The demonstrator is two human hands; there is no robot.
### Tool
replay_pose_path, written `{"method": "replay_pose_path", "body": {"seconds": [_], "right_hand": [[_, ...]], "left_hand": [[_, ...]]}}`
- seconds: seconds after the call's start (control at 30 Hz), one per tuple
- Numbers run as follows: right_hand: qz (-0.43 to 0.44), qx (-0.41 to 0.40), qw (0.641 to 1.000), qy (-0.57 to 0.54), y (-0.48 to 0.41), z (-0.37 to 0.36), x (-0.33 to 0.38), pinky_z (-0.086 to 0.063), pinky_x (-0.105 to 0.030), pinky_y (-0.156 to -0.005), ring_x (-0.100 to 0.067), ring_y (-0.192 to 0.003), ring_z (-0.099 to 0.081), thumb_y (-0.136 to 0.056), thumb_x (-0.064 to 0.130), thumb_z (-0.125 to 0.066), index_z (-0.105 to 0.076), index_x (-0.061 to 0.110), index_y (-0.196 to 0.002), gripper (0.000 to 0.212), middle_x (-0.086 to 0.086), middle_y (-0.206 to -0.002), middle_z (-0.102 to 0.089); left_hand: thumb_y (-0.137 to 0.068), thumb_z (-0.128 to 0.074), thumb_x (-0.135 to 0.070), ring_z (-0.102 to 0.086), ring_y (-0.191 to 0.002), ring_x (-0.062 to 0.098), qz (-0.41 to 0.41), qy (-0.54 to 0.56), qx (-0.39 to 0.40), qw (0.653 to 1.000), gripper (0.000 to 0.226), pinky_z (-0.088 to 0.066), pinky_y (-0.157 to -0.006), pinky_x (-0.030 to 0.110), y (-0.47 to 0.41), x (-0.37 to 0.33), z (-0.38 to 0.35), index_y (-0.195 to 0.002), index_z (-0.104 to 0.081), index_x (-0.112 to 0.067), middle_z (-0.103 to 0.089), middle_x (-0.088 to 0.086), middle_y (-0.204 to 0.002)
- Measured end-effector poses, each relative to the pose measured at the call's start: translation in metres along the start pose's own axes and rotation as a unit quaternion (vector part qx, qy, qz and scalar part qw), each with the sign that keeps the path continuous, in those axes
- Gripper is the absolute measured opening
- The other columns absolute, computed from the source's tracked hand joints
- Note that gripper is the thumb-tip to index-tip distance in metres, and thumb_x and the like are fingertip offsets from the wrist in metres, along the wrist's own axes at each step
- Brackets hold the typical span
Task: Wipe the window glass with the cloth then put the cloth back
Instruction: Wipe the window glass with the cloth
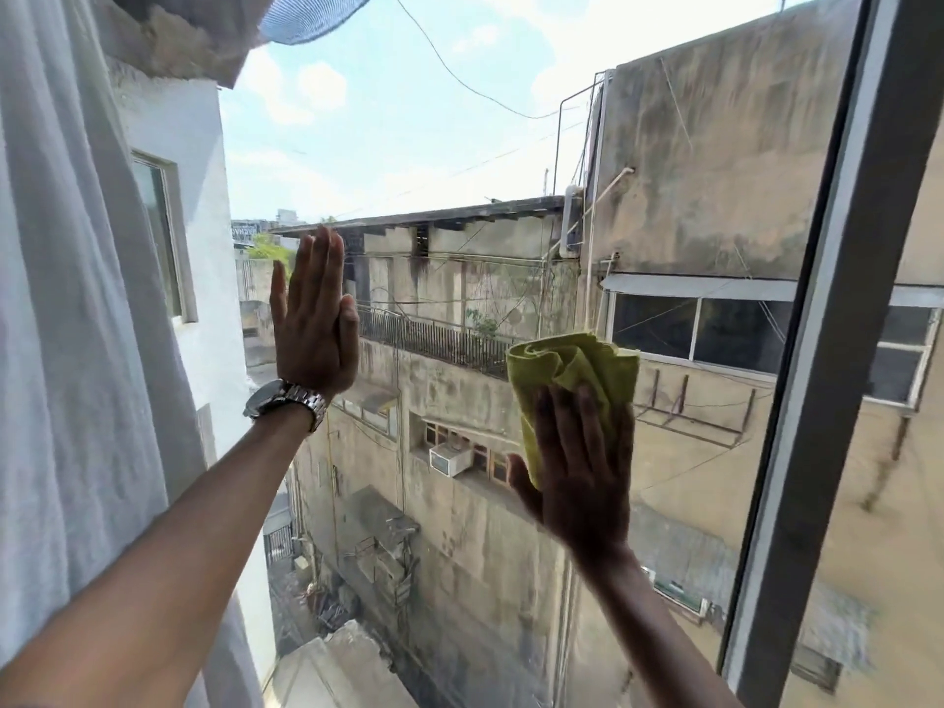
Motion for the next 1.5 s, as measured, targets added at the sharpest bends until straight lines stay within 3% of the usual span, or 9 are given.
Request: {"method": "replay_pose_path", "body": {"seconds": [0.13, 0.4, 0.53, 0.63, 0.83, 0.97, 1.17, 1.33, 1.5], "right_hand": [[-0.104, -0.029, 0.994, -0.002, -0.047, 0.011, -0.037, -0.023, -0.069, -0.12, -0.039, -0.154, -0.017, -0.103, 0.051, -0.045, -0.035, 0.006, -0.156, 0.07, -0.021, -0.161, -0.031], [-0.157, -0.111, 0.981, -0.032, -0.256, 0.001, 0.029, -0.024, -0.063, -0.122, -0.039, -0.146, -0.038, -0.103, 0.06, -0.043, -0.047, 0.005, -0.15, 0.073, -0.02, -0.156, -0.044], [-0.154, -0.094, 0.98, -0.082, -0.215, -0.01, 0.088, -0.027, -0.06, -0.122, -0.038, -0.15, -0.032, -0.102, 0.042, -0.053, -0.042, 0.003, -0.152, 0.064, -0.019, -0.159, -0.039], [-0.092, -0.034, 0.993, -0.064, -0.132, -0.019, 0.115, -0.029, -0.058, -0.122, -0.033, -0.152, -0.029, -0.103, 0.037, -0.046, -0.038, 0.009, -0.156, 0.06, -0.014, -0.162, -0.036], [0.022, 0.031, 0.999, 0.008, -0.017, -0.017, 0.066, -0.036, -0.045, -0.107, -0.03, -0.139, -0.039, -0.097, 0.049, -0.052, -0.052, 0.024, -0.148, 0.057, -0.009, -0.16, -0.037], [-0.045, 0.012, 0.999, 0.001, -0.047, -0.003, 0.002, -0.014, -0.056, -0.126, -0.036, -0.151, -0.024, -0.101, 0.054, -0.043, -0.027, 0.02, -0.161, 0.07, -0.016, -0.165, -0.026], [-0.142, -0.005, 0.99, -0.013, -0.149, 0.009, -0.012, -0.01, -0.056, -0.128, -0.04, -0.155, -0.012, -0.105, 0.062, -0.034, -0.02, 0.009, -0.161, 0.078, -0.018, -0.168, -0.017], [-0.133, -0.012, 0.99, -0.037, -0.183, 0.005, 0.025, -0.012, -0.053, -0.128, -0.037, -0.156, -0.014, -0.106, 0.057, -0.031, -0.02, 0.01, -0.161, 0.073, -0.017, -0.167, -0.021], [-0.053, -0.015, 0.996, -0.066, -0.176, -0.005, 0.051, -0.017, -0.051, -0.128, -0.035, -0.154, -0.021, -0.105, 0.048, -0.04, -0.028, 0.011, -0.16, 0.067, -0.016, -0.166, -0.026]], "left_hand": [[-0.102, -0.027, -0.023, -0.023, -0.157, 0.03, 0.004, 0.005, 0.011, 1.0, 0.059, -0.018, -0.126, 0.062, 0.0, -0.001, 0.001, -0.158, -0.026, -0.005, -0.026, 0.016, -0.168], [-0.104, -0.025, -0.022, -0.023, -0.157, 0.03, 0.015, 0.003, 0.015, 1.0, 0.057, -0.012, -0.13, 0.057, 0.004, -0.001, 0.002, -0.158, -0.025, -0.005, -0.026, 0.017, -0.167], [-0.103, -0.025, -0.021, -0.023, -0.157, 0.029, 0.01, 0.015, 0.008, 1.0, 0.058, -0.009, -0.131, 0.05, 0.001, 0.001, 0.0, -0.159, -0.025, -0.005, -0.027, 0.015, -0.168], [-0.103, -0.025, -0.022, -0.025, -0.157, 0.029, 0.007, 0.011, 0.004, 1.0, 0.058, -0.01, -0.131, 0.05, 0.0, 0.0, 0.0, -0.158, -0.026, -0.005, -0.029, 0.015, -0.167], [-0.103, -0.026, -0.022, -0.025, -0.157, 0.03, 0.008, 0.013, 0.007, 1.0, 0.057, -0.011, -0.131, 0.051, 0.0, -0.002, 0.004, -0.157, -0.028, -0.004, -0.029, 0.017, -0.166], [-0.103, -0.027, -0.021, -0.025, -0.157, 0.03, 0.01, 0.011, 0.013, 1.0, 0.057, -0.014, -0.13, 0.056, 0.0, -0.003, 0.005, -0.158, -0.028, -0.004, -0.028, 0.016, -0.167], [-0.103, -0.026, -0.023, -0.023, -0.157, 0.03, 0.015, 0.009, 0.022, 1.0, 0.058, -0.017, -0.127, 0.062, 0.0, -0.003, 0.003, -0.158, -0.026, -0.004, -0.027, 0.016, -0.167], [-0.104, -0.026, -0.023, -0.022, -0.157, 0.031, 0.008, 0.008, 0.023, 1.0, 0.058, -0.015, -0.128, 0.06, 0.002, -0.003, 0.001, -0.158, -0.025, -0.003, -0.025, 0.017, -0.168], [-0.104, -0.026, -0.022, -0.023, -0.157, 0.031, 0.006, 0.014, 0.003, 1.0, 0.057, -0.014, -0.129, 0.058, 0.002, -0.002, -0.001, -0.158, -0.027, -0.004, -0.027, 0.016, -0.167]]}}
Point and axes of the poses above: each hand's wrist, its own y-axis away from the middle knuckle, its own z-axis out of the back of the hand, x = y × z, the point moved 2 cm from there along -y, towards the middle knuckle
